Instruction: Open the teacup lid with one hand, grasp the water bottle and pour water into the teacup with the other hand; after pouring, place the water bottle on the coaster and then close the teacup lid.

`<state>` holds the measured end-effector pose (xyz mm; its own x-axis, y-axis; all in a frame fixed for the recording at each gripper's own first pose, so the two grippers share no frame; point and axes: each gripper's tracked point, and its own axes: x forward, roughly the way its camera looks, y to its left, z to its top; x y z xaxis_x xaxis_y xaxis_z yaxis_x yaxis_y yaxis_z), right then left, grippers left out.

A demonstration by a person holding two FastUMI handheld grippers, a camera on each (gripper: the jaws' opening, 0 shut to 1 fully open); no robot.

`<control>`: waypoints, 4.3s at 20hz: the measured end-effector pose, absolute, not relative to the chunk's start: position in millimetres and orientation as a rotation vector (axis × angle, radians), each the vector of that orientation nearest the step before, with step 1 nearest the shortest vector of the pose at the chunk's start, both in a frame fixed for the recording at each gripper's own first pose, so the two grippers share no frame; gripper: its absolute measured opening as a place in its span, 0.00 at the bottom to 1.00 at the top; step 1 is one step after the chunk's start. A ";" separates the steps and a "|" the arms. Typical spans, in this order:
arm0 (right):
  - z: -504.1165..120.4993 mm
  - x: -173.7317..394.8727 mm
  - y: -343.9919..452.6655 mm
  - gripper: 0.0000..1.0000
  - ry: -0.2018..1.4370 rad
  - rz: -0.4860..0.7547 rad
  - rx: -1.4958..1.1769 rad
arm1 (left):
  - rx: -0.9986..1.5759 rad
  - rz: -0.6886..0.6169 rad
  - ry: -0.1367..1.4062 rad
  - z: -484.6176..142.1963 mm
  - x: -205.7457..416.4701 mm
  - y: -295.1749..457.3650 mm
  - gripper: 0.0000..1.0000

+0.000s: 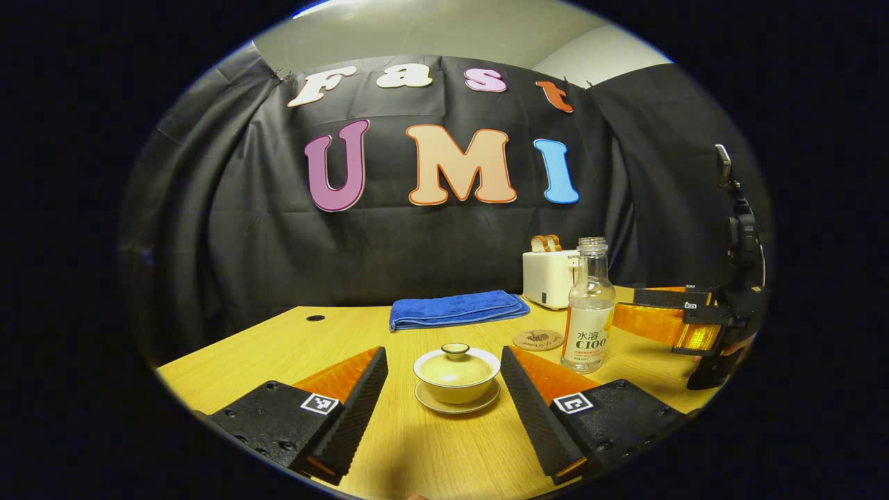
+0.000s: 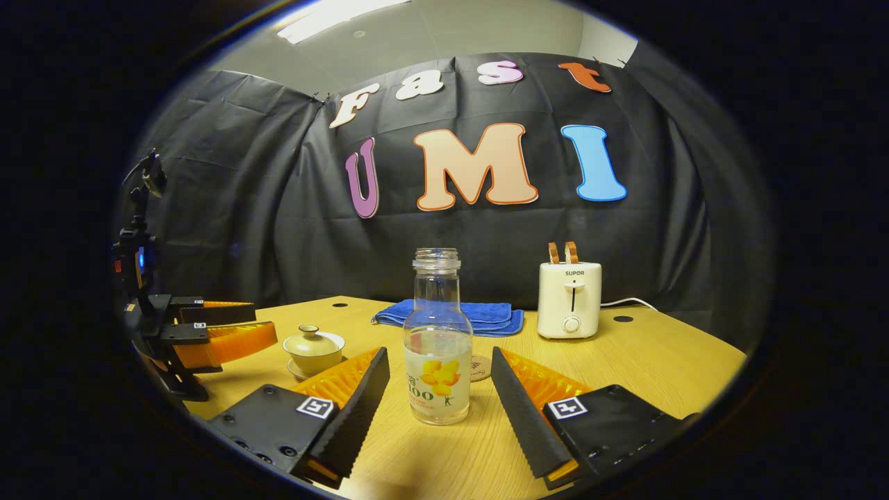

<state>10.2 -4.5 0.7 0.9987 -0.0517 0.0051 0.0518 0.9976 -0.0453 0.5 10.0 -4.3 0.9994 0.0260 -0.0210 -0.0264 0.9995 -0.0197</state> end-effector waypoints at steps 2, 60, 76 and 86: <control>-0.1 9.9 -1.5 0.92 -0.002 -0.043 -0.044 | -0.030 0.072 0.031 -6.5 1.6 20.5 0.95; 4.3 9.5 -7.1 0.95 -0.003 -0.066 -0.044 | -0.023 -0.047 0.166 -33.8 76.6 -0.9 0.25; 1.5 31.6 -5.5 0.95 0.000 -0.061 -0.046 | -0.059 0.035 0.016 -13.3 54.8 42.5 0.23; -2.9 63.8 5.1 0.94 0.023 -0.087 -0.045 | -0.056 0.218 0.021 -20.1 12.2 152.1 0.24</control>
